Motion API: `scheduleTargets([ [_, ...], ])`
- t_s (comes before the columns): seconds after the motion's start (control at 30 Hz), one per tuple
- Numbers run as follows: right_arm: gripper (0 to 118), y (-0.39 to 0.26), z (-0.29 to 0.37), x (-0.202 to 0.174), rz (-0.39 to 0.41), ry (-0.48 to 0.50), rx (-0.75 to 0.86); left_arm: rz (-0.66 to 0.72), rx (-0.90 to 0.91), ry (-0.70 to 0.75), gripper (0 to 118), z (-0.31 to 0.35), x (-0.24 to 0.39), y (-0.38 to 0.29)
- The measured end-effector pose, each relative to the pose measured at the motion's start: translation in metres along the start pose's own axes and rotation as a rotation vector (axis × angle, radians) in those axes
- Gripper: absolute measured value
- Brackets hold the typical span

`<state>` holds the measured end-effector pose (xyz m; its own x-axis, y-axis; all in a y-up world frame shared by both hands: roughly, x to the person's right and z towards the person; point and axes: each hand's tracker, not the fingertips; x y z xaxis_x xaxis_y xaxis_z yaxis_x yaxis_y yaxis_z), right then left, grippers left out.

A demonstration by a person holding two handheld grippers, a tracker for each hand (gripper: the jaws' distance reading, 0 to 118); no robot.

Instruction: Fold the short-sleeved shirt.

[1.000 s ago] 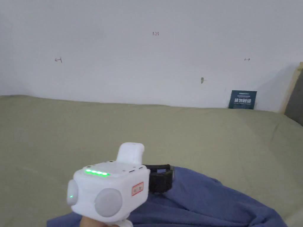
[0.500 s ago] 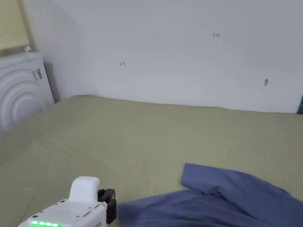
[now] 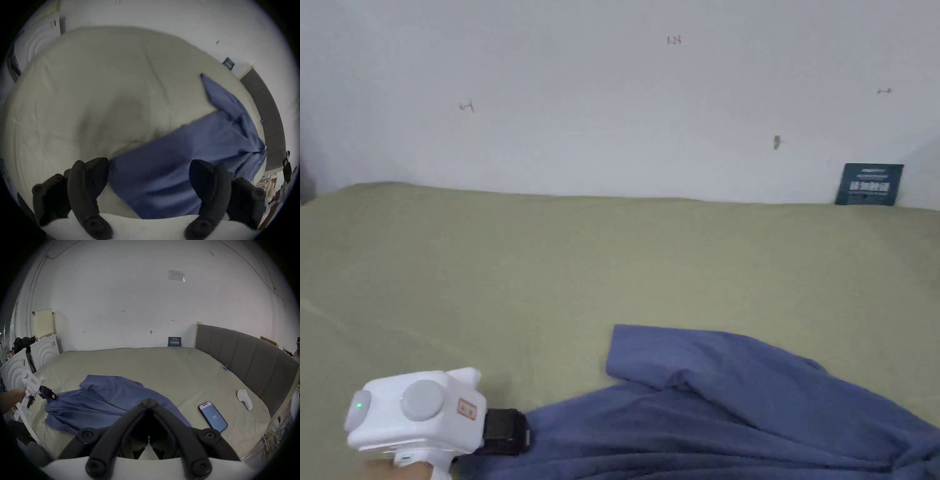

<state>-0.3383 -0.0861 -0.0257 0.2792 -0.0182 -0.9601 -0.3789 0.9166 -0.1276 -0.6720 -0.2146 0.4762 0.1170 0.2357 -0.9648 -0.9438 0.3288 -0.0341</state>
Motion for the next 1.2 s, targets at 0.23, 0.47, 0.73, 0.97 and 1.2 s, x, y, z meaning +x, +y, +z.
scheduleTargets([
  [0.23, 14, -0.004, -0.029, 0.033, -0.146, -0.023, -0.163, -0.006, 0.182, -0.011, 2, 0.031, 0.013, -0.011],
  [0.47, 107, 0.003, -0.148, 0.027, -0.112, 0.059, -0.570, -0.048, 0.132, -0.021, 2, 0.037, 0.028, -0.018],
  [0.73, 52, -0.014, -0.218, 0.019, -0.021, -0.012, -0.757, -0.036, 0.130, -0.071, 2, 0.037, 0.026, -0.018],
  [0.97, 5, 0.021, -0.171, 0.004, 0.009, 0.099, -0.438, -0.020, 0.353, -0.168, 2, 0.082, 0.018, -0.006],
  [1.2, 5, 0.092, -0.151, -0.005, -0.017, 0.158, -0.183, -0.057, 0.519, -0.178, 2, 0.148, 0.013, 0.042],
])
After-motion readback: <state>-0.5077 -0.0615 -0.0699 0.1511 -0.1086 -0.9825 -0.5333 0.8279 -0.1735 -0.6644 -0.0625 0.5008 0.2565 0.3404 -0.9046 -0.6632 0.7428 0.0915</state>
